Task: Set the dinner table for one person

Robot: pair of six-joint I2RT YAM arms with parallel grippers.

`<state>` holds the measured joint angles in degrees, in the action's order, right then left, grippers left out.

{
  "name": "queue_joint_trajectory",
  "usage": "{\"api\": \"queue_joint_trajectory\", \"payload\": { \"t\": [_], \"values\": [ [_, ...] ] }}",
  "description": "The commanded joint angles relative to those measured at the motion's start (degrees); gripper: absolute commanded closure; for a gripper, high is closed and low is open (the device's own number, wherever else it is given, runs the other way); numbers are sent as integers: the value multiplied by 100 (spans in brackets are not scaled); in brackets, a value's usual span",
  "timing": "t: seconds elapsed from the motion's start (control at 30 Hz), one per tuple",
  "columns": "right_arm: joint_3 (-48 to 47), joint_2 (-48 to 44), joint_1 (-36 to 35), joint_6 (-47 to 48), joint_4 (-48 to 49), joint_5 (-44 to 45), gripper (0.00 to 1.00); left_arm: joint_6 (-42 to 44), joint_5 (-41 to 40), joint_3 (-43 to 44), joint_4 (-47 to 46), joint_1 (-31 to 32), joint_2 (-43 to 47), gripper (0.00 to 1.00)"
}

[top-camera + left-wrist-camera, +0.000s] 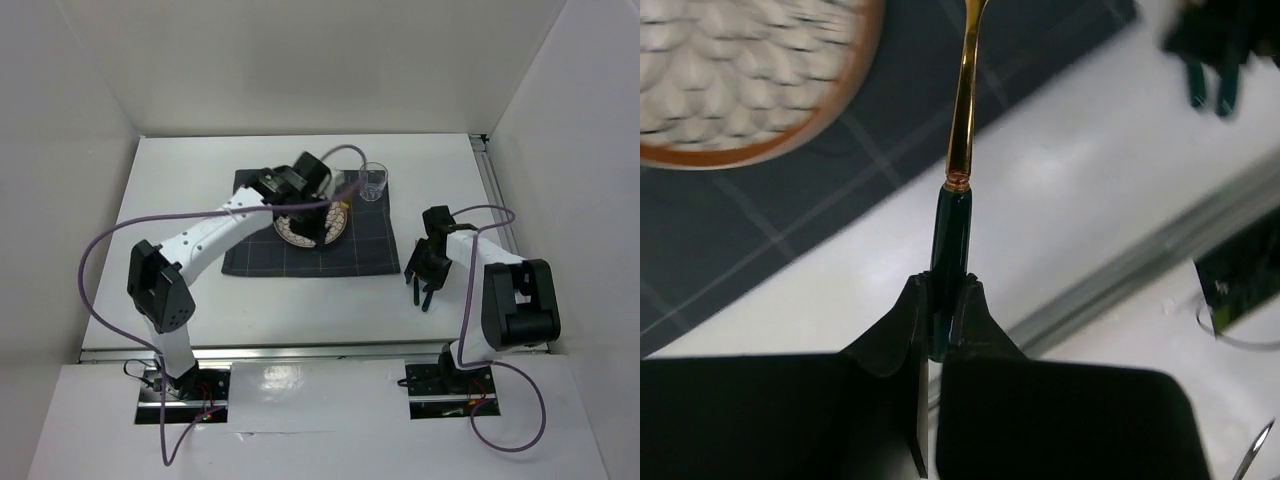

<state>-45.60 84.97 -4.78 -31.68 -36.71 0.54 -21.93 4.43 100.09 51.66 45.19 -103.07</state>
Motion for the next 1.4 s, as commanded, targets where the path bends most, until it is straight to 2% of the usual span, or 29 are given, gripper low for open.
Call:
{"api": "queue_joint_trajectory", "payload": {
  "t": [0.0,0.03,0.17,0.27,0.3,0.33,0.37,0.47,0.67,0.73,0.8,1.0,1.1,1.13,1.23,1.27,1.37],
  "values": [
    [-230,204,-111,-75,76,316,42,-399,-30,80,204,-905,313,100],
    [-282,326,-111,-75,76,316,42,-452,-90,80,204,-1272,313,100],
    [-335,486,-173,-128,23,316,42,-452,-169,19,151,-1907,77,100],
    [-335,556,-234,-180,23,254,57,-383,-363,-34,99,-2312,-231,100],
    [-283,495,-234,-180,23,254,66,-382,-459,-34,38,-2452,-327,100],
    [-282,442,-287,-180,76,254,80,-382,-530,-34,-15,-2514,-433,100],
    [-335,442,-287,-180,76,341,87,-330,-583,-34,-15,-2576,-642,100],
    [-563,144,-401,-233,-239,727,100,-329,-723,-87,-138,-2691,-951,100],
    [-1669,-297,-673,74,-601,966,100,-276,-785,-578,-560,-2937,-1470,100],
    [-2064,-297,-727,415,-601,651,100,-276,-855,-631,-640,-2990,-1602,100],
    [-2503,18,-910,610,-539,80,100,-276,-1074,-579,-640,-2990,-1804,100],
    [-3121,1152,-1455,865,-566,-299,100,-408,-1234,-438,-578,-3042,-2033,100],
    [-3271,1538,-1588,918,-391,-413,100,-461,-1286,-438,-525,-3042,-2033,87],
    [-3271,1627,-1657,918,-390,-414,100,-461,-1286,-508,-525,-3042,-1972,64],
    [-3402,1988,-1711,918,-259,-265,100,-409,-1347,-561,-525,-3042,-1797,40],
    [-3455,2067,-1711,918,-258,-264,100,-408,-1348,-561,-447,-3042,-1735,26],
    [-3525,2313,-1711,918,-144,-141,100,-408,-1348,-561,-254,-3042,-1375,13]
  ]
}}
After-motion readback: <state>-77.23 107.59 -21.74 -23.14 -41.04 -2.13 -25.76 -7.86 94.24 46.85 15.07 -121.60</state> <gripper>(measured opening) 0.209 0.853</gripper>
